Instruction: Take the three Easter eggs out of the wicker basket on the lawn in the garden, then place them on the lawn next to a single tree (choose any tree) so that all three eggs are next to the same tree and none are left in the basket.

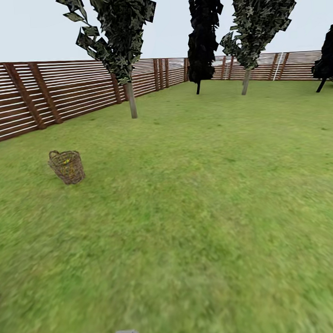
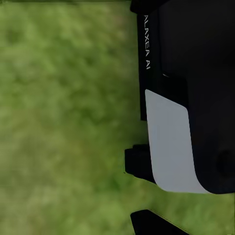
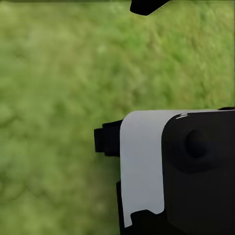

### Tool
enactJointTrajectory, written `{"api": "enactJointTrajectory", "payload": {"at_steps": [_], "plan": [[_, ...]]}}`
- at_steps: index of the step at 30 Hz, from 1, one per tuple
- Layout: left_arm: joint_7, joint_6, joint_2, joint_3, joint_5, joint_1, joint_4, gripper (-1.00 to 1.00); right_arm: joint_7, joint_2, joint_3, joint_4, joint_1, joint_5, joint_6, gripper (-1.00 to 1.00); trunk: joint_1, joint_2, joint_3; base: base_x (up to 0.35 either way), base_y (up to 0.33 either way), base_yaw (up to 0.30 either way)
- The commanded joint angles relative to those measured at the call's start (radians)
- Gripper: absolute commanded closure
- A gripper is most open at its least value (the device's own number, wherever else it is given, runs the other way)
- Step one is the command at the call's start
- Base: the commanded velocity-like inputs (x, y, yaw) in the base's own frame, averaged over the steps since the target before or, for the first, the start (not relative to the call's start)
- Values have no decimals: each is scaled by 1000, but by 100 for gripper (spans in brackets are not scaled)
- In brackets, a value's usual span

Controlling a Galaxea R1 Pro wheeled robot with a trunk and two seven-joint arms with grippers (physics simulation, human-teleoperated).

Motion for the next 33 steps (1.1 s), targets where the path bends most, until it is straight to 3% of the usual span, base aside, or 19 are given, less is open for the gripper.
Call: {"api": "enactJointTrajectory", "payload": {"at_steps": [1, 33], "plan": [[-2, 6, 0, 1, 0, 0, -2, -100, -2, 0, -5, -2, 0, 2, 6, -100, 1, 0, -1, 325, 0, 0], [-1, 6, 1, 1, 1, 0, -2, -100, -10, -4, -4, -14, 0, 3, -10, -100, 1, 0, -1, 326, 0, 0]]}}
